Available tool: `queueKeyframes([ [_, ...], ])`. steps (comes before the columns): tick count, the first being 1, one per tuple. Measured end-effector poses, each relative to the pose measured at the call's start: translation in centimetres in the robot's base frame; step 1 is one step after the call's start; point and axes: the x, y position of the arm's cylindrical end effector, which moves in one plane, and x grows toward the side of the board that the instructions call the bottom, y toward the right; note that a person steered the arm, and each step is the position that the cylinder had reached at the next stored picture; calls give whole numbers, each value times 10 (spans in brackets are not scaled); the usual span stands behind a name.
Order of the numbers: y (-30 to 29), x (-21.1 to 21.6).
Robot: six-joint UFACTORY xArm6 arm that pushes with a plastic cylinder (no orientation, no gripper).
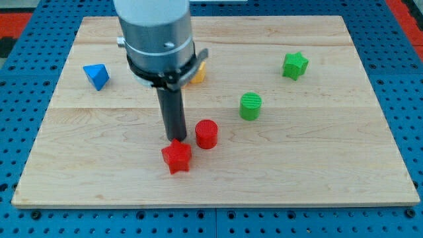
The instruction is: Separate yellow hexagon and the yellow heart
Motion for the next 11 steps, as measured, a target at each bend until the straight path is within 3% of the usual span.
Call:
queueKeyframes([
  [1, 3, 8],
  [2, -43, 1],
  [3, -38, -54],
  [4, -19, -98],
  [5, 36, -102],
  [6, 75, -155],
  [8, -62, -154],
  [9, -97, -137],
  [11, -99, -91],
])
